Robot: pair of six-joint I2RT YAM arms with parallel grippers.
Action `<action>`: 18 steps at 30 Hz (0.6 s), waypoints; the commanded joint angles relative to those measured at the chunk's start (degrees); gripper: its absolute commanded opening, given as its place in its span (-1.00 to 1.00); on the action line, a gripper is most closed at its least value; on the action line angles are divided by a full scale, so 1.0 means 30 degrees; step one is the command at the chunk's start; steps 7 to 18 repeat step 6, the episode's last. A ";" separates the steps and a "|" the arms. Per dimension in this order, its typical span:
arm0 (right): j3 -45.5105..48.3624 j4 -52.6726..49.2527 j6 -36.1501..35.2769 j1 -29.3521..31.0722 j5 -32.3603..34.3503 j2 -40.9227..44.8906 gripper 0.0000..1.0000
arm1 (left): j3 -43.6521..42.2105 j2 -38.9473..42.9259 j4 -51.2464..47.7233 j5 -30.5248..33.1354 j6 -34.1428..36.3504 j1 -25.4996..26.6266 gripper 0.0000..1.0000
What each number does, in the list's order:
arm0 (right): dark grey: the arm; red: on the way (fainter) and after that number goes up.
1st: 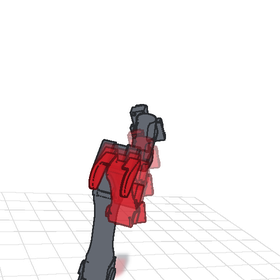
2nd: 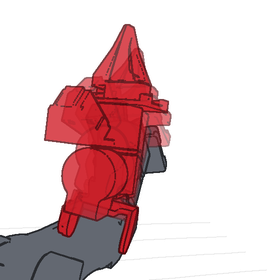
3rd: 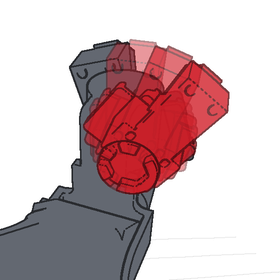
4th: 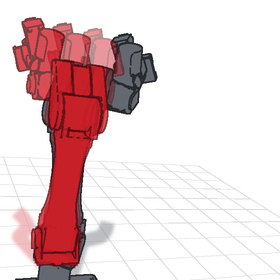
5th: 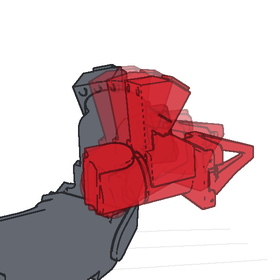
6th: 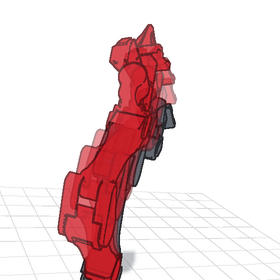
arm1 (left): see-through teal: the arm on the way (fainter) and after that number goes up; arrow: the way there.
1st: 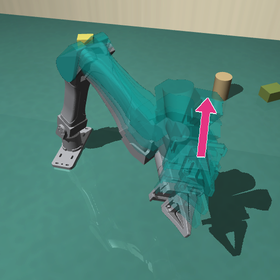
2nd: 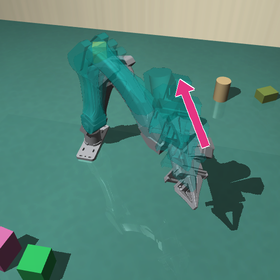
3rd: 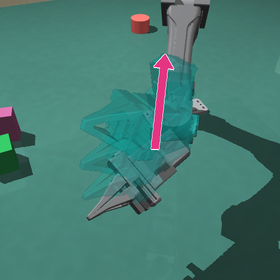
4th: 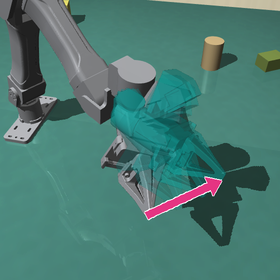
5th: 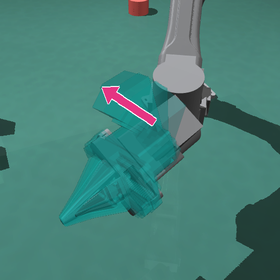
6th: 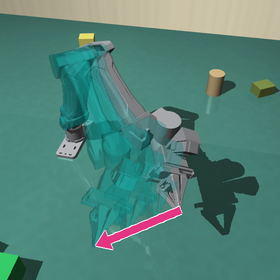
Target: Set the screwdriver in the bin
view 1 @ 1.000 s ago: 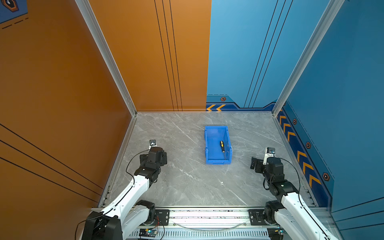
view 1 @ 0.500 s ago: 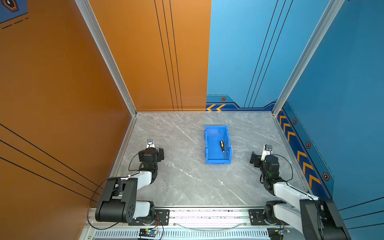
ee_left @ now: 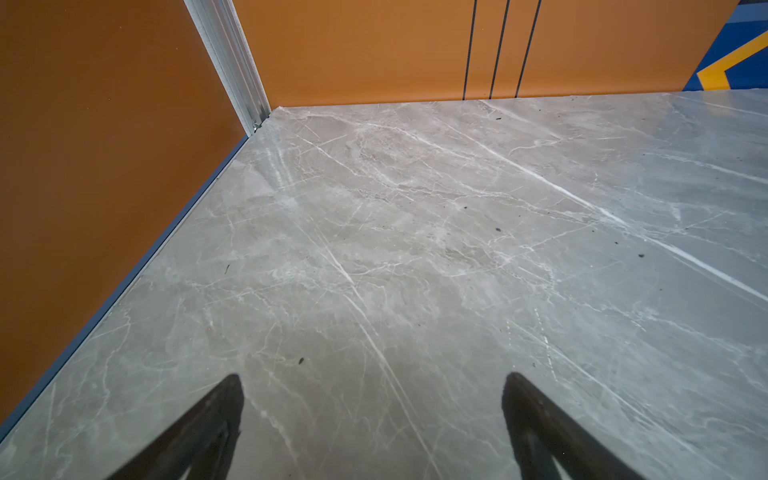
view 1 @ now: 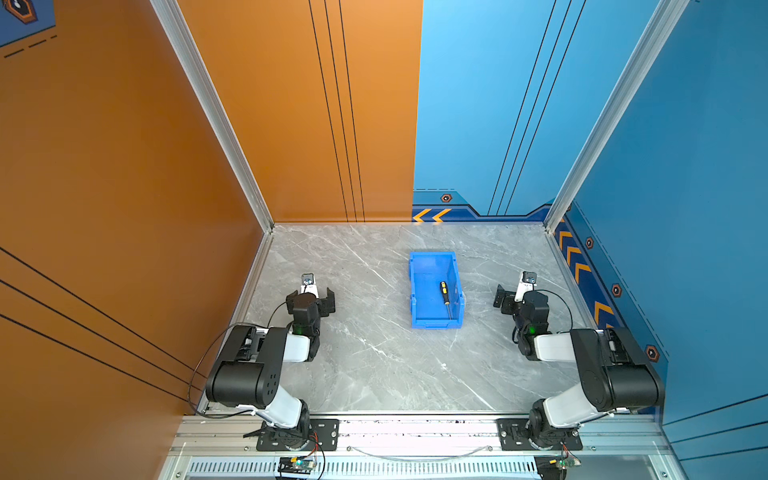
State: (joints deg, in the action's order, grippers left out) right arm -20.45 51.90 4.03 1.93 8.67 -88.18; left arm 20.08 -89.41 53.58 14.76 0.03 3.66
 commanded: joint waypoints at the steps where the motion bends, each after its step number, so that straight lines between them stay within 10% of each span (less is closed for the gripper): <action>1: -0.0238 0.0277 -0.0037 0.0117 0.0598 -0.0155 0.99 | 0.0385 -0.0169 0.0358 -0.0022 0.0410 0.0120 0.96; 18: -0.0267 0.0136 -0.0026 0.0117 0.0597 -0.0137 1.00 | 0.0603 -0.0040 -0.0314 -0.1542 0.0197 -0.0429 0.95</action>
